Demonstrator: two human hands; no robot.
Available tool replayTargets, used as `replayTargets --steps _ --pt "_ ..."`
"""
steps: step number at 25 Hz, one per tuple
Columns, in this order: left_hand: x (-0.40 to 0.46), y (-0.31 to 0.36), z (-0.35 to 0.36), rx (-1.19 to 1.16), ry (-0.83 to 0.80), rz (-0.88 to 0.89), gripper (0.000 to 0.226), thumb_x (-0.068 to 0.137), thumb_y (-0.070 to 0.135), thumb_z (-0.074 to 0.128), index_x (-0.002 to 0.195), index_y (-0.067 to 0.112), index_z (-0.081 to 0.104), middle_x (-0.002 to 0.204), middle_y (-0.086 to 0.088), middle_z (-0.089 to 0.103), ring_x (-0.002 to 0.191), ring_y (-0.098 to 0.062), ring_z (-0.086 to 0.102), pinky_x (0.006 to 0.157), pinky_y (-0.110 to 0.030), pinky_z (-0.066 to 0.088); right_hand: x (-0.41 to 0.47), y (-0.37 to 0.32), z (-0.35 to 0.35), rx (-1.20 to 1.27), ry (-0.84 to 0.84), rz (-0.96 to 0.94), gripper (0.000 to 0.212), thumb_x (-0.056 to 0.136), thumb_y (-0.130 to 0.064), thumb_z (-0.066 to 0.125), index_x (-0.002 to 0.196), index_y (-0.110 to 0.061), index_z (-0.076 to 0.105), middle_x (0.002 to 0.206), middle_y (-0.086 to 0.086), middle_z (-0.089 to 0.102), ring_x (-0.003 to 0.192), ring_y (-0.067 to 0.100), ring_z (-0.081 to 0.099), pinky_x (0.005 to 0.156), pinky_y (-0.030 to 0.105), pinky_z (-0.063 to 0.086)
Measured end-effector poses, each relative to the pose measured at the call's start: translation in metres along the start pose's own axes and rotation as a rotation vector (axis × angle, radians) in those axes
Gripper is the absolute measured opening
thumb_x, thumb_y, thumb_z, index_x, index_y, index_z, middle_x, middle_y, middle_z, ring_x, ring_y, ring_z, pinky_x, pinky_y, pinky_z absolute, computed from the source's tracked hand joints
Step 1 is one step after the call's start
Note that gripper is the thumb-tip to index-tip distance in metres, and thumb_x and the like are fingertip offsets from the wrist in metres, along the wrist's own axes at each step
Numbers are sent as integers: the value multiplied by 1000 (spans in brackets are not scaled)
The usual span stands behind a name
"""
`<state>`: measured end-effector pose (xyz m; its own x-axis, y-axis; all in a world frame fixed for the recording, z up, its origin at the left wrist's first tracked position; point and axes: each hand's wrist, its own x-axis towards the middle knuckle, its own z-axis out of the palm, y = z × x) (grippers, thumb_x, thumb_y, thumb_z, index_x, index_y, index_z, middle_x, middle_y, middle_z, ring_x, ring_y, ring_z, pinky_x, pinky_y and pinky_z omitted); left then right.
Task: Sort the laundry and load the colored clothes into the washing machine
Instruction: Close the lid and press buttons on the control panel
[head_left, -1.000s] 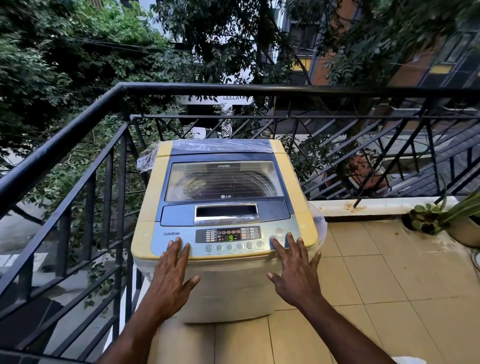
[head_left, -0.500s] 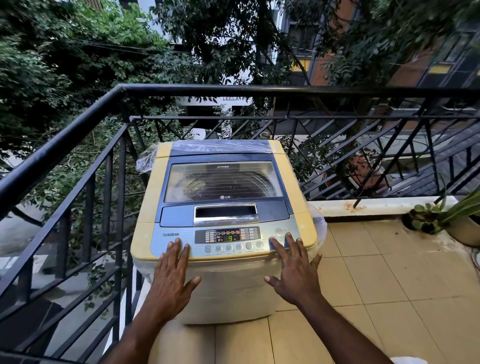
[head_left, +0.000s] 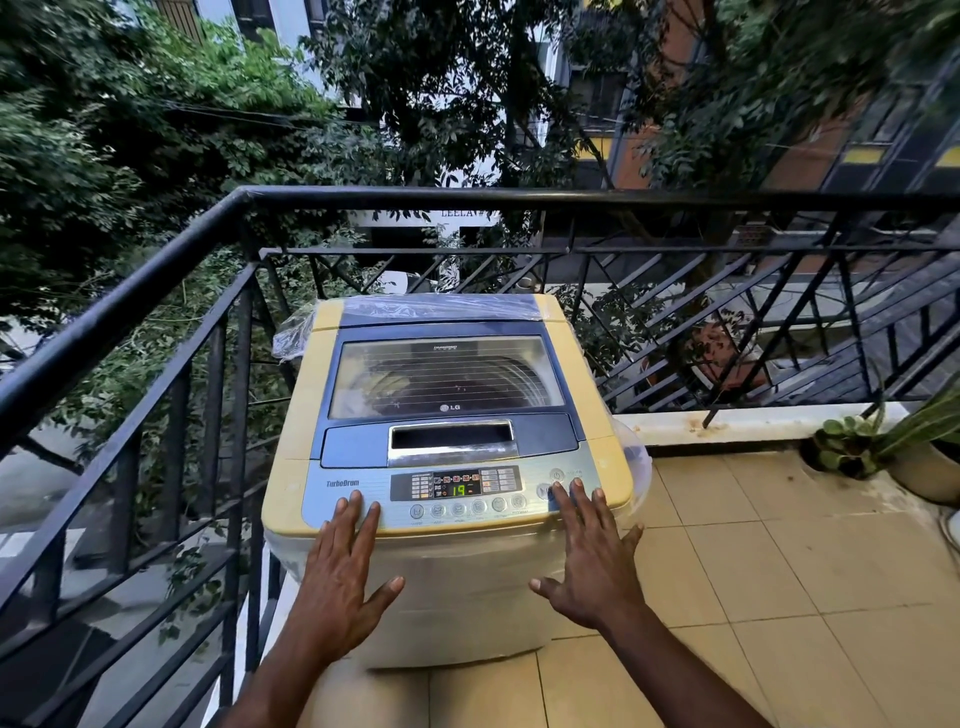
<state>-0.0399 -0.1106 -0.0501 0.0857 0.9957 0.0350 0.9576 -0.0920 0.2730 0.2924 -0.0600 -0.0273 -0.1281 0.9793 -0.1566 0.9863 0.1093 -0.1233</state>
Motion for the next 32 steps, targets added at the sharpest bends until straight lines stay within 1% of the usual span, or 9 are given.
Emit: replayTargets --steps 2,4,6,14,17,20,32 --pt "0 -1 1 -2 3 8 97 85 70 40 157 20 -2 165 -3 -19 152 -20 -19 123 -36 -3 -1 0 0 7 -8 -2 127 74 -78 61 157 -34 -25 170 -3 -21 157 29 -14 119 71 16" --pt "1 -1 2 -5 7 10 99 85 69 44 157 19 -2 165 -4 -18 152 -20 -19 123 -35 -6 -1 0 -2 13 -17 -4 128 74 -78 62 156 -34 -26 169 -3 -23 157 30 -15 120 69 17" --pt "1 -2 2 -15 13 14 101 84 69 47 157 17 -1 165 -4 -17 153 -20 -18 123 -35 -5 -2 0 -3 25 -23 -5 129 74 -76 63 155 -35 -28 169 -4 -25 157 29 -16 121 68 16" --pt "1 -2 4 -32 37 21 102 83 71 48 157 20 -1 166 -3 -17 153 -18 -18 123 -35 -2 -3 0 -5 46 -26 -7 129 75 -73 66 156 -35 -27 168 -5 -27 157 28 -17 121 65 18" --pt "1 -3 4 -41 45 27 102 82 73 46 157 21 0 166 -2 -16 153 -18 -18 123 -34 -1 -4 -1 -6 45 -25 -10 129 75 -72 67 156 -35 -26 168 -5 -27 157 28 -17 121 65 20" --pt "0 -4 3 -48 51 37 102 82 75 43 157 20 2 166 -3 -14 153 -19 -15 123 -36 1 -5 -1 -7 55 -19 -5 130 75 -70 69 157 -34 -25 168 -6 -25 157 26 -16 121 65 22" --pt "-1 -4 4 -72 62 41 104 81 74 47 157 22 0 166 -1 -16 153 -18 -16 123 -35 -2 -4 -1 -6 45 -16 -4 131 73 -72 69 156 -35 -26 168 -8 -26 157 26 -16 118 65 29"
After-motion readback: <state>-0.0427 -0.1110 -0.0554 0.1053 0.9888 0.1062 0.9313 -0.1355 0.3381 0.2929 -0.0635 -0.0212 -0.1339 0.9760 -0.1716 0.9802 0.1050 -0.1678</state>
